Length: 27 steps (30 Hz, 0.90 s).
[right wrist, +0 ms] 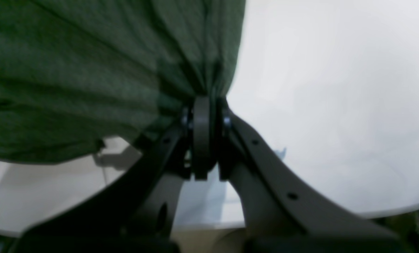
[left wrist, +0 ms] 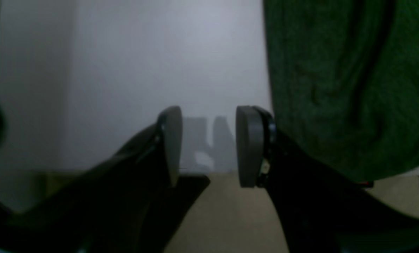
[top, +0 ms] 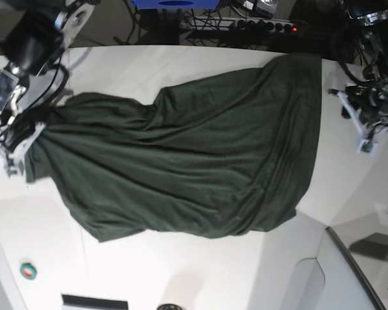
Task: Layout the t-shirt on the table in an organized manner, then fold the t-shirt properly
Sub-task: 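Drag the shirt edge with the right gripper away from the left gripper, then pull the shirt edge taut between both grippers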
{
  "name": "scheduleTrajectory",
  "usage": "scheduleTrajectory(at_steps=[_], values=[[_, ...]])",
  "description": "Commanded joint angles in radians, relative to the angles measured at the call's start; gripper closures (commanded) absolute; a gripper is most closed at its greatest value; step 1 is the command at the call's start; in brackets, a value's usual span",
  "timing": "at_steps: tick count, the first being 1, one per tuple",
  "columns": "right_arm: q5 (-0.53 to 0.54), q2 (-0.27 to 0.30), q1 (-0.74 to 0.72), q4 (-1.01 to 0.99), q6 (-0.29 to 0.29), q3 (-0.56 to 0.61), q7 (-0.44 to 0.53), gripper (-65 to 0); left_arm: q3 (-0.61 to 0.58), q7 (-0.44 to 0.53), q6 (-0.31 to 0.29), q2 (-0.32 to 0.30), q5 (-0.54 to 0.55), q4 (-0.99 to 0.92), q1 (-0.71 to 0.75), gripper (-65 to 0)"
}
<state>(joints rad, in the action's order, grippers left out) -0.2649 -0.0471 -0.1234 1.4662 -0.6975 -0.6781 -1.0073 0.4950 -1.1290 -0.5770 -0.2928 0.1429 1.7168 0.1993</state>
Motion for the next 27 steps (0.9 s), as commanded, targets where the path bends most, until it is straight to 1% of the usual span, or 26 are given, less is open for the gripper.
scheduleTrajectory(at_steps=[1,3,4,6,7,8,9,10,12,14,15,16,18,19,20,21,24,25,27], values=[[0.008,-0.001,-0.005,0.051,-0.001,-0.015,0.002,-1.1,0.001,0.004,0.004,0.002,-0.004,-0.008,-0.005,-24.5],[0.008,-0.017,0.001,0.06,-0.001,-0.032,0.008,-2.4,-0.012,0.042,0.004,0.027,-0.004,-0.028,-0.01,-24.5],[0.008,-0.017,0.001,0.052,-0.001,-0.032,0.014,-4.8,-0.023,0.071,0.004,0.039,-0.004,-0.034,-0.005,-24.5],[0.008,-0.015,0.001,0.043,-0.001,-0.03,0.014,-13.8,-0.065,0.114,0.004,0.053,-0.004,-0.039,0.01,-24.5],[0.008,-0.015,0.006,0.052,-0.001,-0.03,0.012,-17.7,-0.092,0.119,0.004,0.054,-0.004,-0.036,0.022,-24.5],[0.008,-0.015,0.015,0.078,-0.001,-0.03,0.012,-20.9,-0.124,0.12,0.004,0.054,-0.004,-0.033,0.032,-24.4],[0.008,-0.018,0.043,0.118,-0.001,-0.03,0.011,-22.2,-0.149,0.122,0.004,0.054,-0.004,-0.033,0.044,-24.4],[0.008,-0.023,0.069,0.17,-0.001,-0.03,0.011,-22.2,-0.161,0.123,0.004,0.054,-0.004,-0.036,0.053,-24.4],[0.008,-0.058,0.113,0.241,-0.001,-0.021,0.006,-22.2,-0.161,0.123,0.004,0.054,-0.004,-0.041,0.061,-24.4],[0.008,-0.075,0.146,0.258,-0.001,-0.007,0.003,-21.8,-0.16,0.123,0.004,0.05,-0.004,-0.041,0.07,-24.2],[0.008,-0.075,0.158,0.247,-0.001,0.022,0.011,-20.0,-0.152,0.125,0.004,0.05,-0.004,-0.041,0.073,-24.2],[0.008,-0.075,0.169,0.224,-0.001,0.056,0.017,-15.3,-0.14,0.125,0.004,0.05,-0.004,-0.041,0.073,-24.2],[0.008,-0.076,0.175,0.19,-0.001,0.097,0.02,-2.9,-0.117,0.125,0.004,0.05,-0.004,-0.047,0.073,-24.2],[0.008,-0.078,0.173,0.182,-0.001,0.105,0.02,0.0,-0.111,0.125,0.004,0.05,-0.004,-0.051,0.073,-24.0],[0.009,-0.078,0.172,0.179,-0.001,0.107,0.02,-0.6,-0.109,0.125,0.004,0.05,-0.004,-0.056,0.073,-23.5],[0.009,-0.079,0.164,0.176,-0.001,0.107,0.02,-2.0,-0.109,0.125,0.004,0.05,-0.004,-0.06,0.073,-20.1],[0.009,-0.079,0.12,0.112,-0.001,0.107,0.021,-2.6,-0.109,0.125,0.004,0.05,-0.004,-0.096,0.073,0.0],[0.009,-0.078,0.095,0.072,-0.001,0.105,0.021,-2.6,-0.109,0.129,0.004,0.05,-0.004,-0.116,0.07,0.0],[0.009,-0.073,0.054,-0.023,-0.001,0.102,0.023,-2.6,-0.111,0.177,0.005,0.05,-0.004,-0.153,0.071,0.0]])
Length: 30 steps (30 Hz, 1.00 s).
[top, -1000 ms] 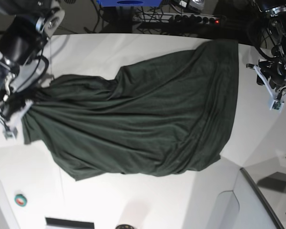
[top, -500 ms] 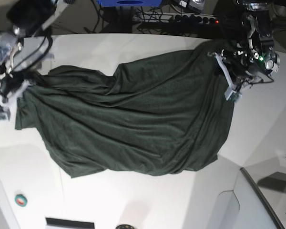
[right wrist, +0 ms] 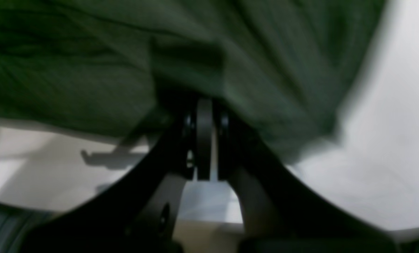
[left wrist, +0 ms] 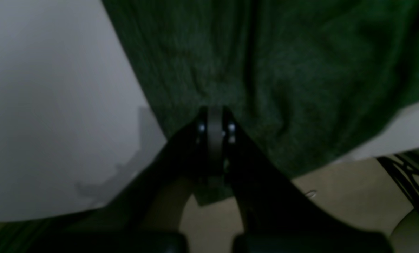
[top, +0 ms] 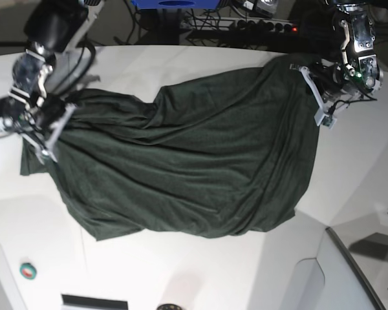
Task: Layout the t-shirt on the table in an organized manner, then fold the t-shirt properly
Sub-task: 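Pull the shirt edge taut between both grippers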
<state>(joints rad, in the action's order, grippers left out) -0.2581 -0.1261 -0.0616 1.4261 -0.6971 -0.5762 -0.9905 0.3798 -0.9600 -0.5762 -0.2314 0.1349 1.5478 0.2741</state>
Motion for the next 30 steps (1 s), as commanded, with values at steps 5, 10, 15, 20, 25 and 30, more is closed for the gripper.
scheduleTrajectory(at_steps=[5,10,15,20,25,30], values=[[0.003,0.006,-0.016,-0.081,-0.001,0.003,0.068,-2.3,0.003,0.097,0.006,-0.013,0.002,-0.109,-0.003,0.0],[0.001,0.013,0.016,-0.173,-0.001,0.0,0.109,-2.3,0.0,0.151,0.006,-0.043,0.002,-0.205,-0.003,0.0],[0.001,0.013,0.159,0.008,-0.001,0.005,0.065,-2.1,0.005,0.163,0.006,-0.095,0.002,-0.241,0.009,0.0],[0.001,0.004,0.248,0.135,-0.001,0.005,0.052,-2.1,0.002,0.164,0.006,-0.136,0.002,-0.247,0.014,0.0],[-0.002,0.007,0.282,0.173,-0.001,0.002,0.003,-2.1,0.003,0.164,0.006,-0.159,0.002,-0.244,0.014,0.0],[0.0,0.001,0.332,0.339,-0.001,0.008,-0.029,-2.1,0.005,0.163,0.006,-0.161,0.002,-0.241,0.009,0.0]])
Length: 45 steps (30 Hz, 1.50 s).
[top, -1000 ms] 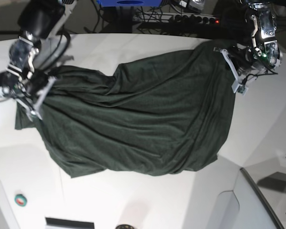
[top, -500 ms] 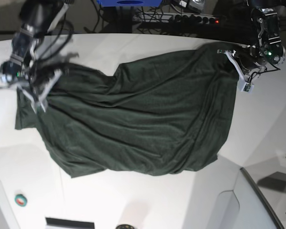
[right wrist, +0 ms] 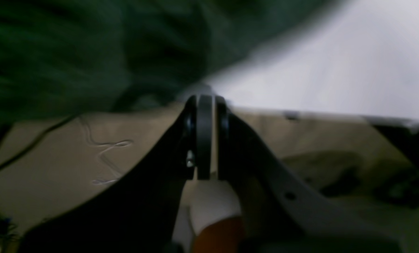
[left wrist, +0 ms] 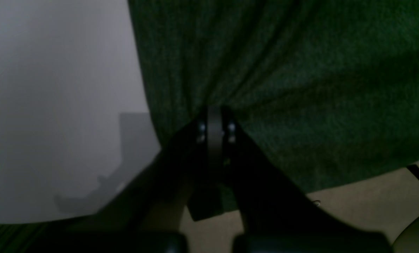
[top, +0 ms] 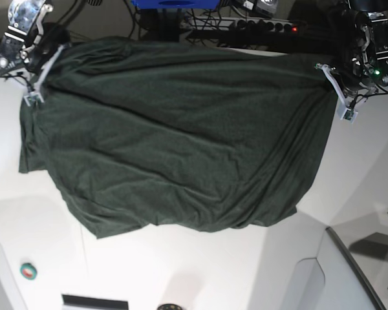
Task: Layout the t-shirt on the table in an organized manner, then fold the t-shirt properly
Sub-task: 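Pull the shirt edge taut between both grippers, then drag the shirt with the right gripper along its side to straighten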
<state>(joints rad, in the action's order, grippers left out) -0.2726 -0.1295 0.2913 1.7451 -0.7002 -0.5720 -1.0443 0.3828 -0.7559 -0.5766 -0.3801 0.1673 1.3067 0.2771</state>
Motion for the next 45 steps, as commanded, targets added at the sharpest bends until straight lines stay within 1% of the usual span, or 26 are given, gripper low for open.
scheduleTrajectory(at_steps=[1,4,6,8,10,12,14,16,17,19,20,21,22,23,25,26,29,32,34,36,39,41,44,45], values=[[0.014,0.004,-0.022,0.057,0.002,0.004,0.02,-2.1,0.003,-0.043,0.007,-0.012,-0.028,0.001,0.004,0.0],[0.012,0.015,-0.089,0.109,0.002,0.005,0.025,-2.7,0.003,-0.046,0.007,-0.012,-0.028,0.052,-0.016,0.0],[0.014,0.063,-0.174,0.091,0.002,0.005,0.028,-2.9,0.003,-0.049,0.007,-0.01,-0.027,0.115,-0.028,0.0],[0.014,0.1,-0.284,0.009,0.002,0.017,0.029,-2.9,0.003,-0.05,0.007,-0.006,-0.027,0.165,-0.057,0.0],[0.014,0.156,-0.398,-0.122,0.002,0.048,0.043,-2.7,0.002,-0.09,0.007,-0.003,-0.027,0.175,-0.109,0.0],[0.014,0.204,-0.505,-0.31,0.002,0.074,0.109,-2.4,-0.005,-0.113,0.007,0.011,-0.027,0.144,-0.186,0.0],[0.012,0.238,-0.602,-0.526,0.002,0.085,0.195,-2.3,0.002,-0.109,0.007,0.048,-0.028,0.084,-0.266,0.0],[0.011,0.267,-0.676,-0.698,0.002,0.082,0.247,-2.1,-0.008,-0.109,0.008,0.076,-0.028,0.015,-0.336,0.0],[0.011,0.281,-0.699,-0.756,0.002,0.08,0.255,-2.1,-0.009,-0.107,0.017,0.091,-0.031,-0.023,-0.362,0.0],[0.011,0.301,-0.712,-0.814,0.002,0.079,0.267,-2.1,-0.012,-0.092,0.071,0.117,-0.071,-0.091,-0.408,0.0],[0.011,0.302,-0.711,-0.827,0.002,0.079,0.281,-2.1,-0.012,-0.069,0.094,0.132,-0.11,-0.121,-0.424,0.0],[0.011,0.304,-0.703,-0.834,0.023,0.079,0.301,-2.1,-0.012,-0.037,0.109,0.146,-0.154,-0.149,-0.436,0.0],[0.011,0.314,-0.689,-0.837,0.07,0.079,0.332,-2.1,-0.012,-0.001,0.114,0.16,-0.206,-0.177,-0.444,0.0],[0.012,0.319,-0.679,-0.842,0.103,0.079,0.356,-2.1,-0.012,0.025,0.114,0.168,-0.252,-0.197,-0.445,0.0],[0.012,0.33,-0.662,-0.87,0.147,0.079,0.401,-2.1,-0.012,0.051,0.114,0.174,-0.334,-0.226,-0.445,0.0],[0.012,0.345,-0.66,-0.888,0.162,0.079,0.413,-2.1,-0.011,0.051,0.114,0.174,-0.354,-0.23,-0.444,0.0],[0.014,0.379,-0.662,-0.96,0.231,0.071,0.421,-2.1,-0.006,0.051,0.114,0.157,-0.364,-0.238,-0.431,0.0],[0.014,0.394,-0.665,-0.996,0.302,-0.021,0.421,-2.1,-0.008,0.051,0.114,0.122,-0.358,-0.23,-0.395,0.0],[0.014,0.396,-0.665,-0.996,0.333,-0.084,0.421,-2.1,-0.002,0.052,0.114,0.111,-0.358,-0.229,-0.379,0.0],[0.014,0.396,-0.665,-0.994,0.353,-0.125,0.421,-2.1,0.0,0.052,0.114,0.096,-0.358,-0.229,-0.376,0.0],[0.014,0.388,-0.659,-0.96,0.399,-0.171,0.418,-2.1,0.002,0.052,0.114,0.085,-0.358,-0.229,-0.376,0.0],[0.012,0.38,-0.65,-0.925,0.439,-0.208,0.418,-2.1,0.002,0.052,0.114,0.083,-0.358,-0.214,-0.376,0.0],[0.012,0.357,-0.637,-0.83,0.521,-0.256,0.418,-2.1,0.0,0.052,0.114,0.086,-0.358,-0.175,-0.382,0.0],[0.012,0.35,-0.627,-0.781,0.532,-0.259,0.418,-2.1,-0.005,0.052,0.114,0.086,-0.358,-0.166,-0.385,0.0]])
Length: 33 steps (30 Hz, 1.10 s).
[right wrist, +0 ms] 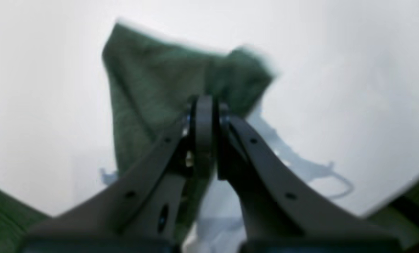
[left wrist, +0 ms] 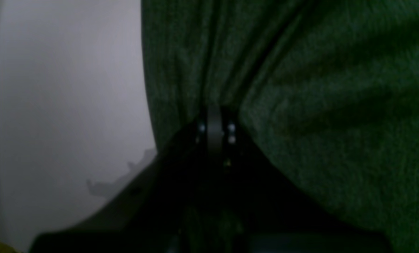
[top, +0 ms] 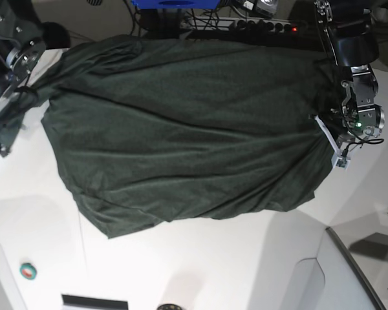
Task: Layout the t-shirt on the table in an organized manner, then fold the t-shirt properly
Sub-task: 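Drag the shirt with the right gripper along its side to straighten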
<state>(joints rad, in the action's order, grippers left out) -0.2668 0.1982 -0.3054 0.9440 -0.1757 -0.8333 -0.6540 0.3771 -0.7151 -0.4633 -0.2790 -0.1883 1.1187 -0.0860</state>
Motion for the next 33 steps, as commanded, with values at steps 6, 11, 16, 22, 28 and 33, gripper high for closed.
scheduleTrajectory(at_steps=[6,11,16,22,28,33], values=[[0.007,-0.09,0.021,0.292,-0.169,0.073,-0.022,-9.0,-0.003,0.009,0.001,-0.001,-0.003,0.051,-0.061,0.0],[0.01,-0.11,0.01,0.274,-0.405,0.277,-0.039,-26.1,-0.003,0.009,0.004,0.001,-0.003,0.051,-0.1,0.0],[0.01,-0.11,-0.131,0.02,-0.419,0.339,0.058,-23.3,-0.003,0.009,0.007,0.002,-0.003,0.051,-0.117,0.0],[0.01,-0.104,-0.248,-0.136,-0.419,0.342,0.138,-31.5,0.004,0.009,0.005,-0.004,-0.003,0.051,-0.076,0.0],[0.008,-0.101,-0.394,-0.385,-0.417,0.342,0.245,-34.1,-0.005,0.009,0.004,-0.003,-0.003,0.053,-0.03,0.0],[0.007,-0.082,-0.438,-0.618,-0.236,0.343,0.451,-33.9,-0.005,0.009,0.004,-0.004,-0.003,0.057,0.01,0.0]])
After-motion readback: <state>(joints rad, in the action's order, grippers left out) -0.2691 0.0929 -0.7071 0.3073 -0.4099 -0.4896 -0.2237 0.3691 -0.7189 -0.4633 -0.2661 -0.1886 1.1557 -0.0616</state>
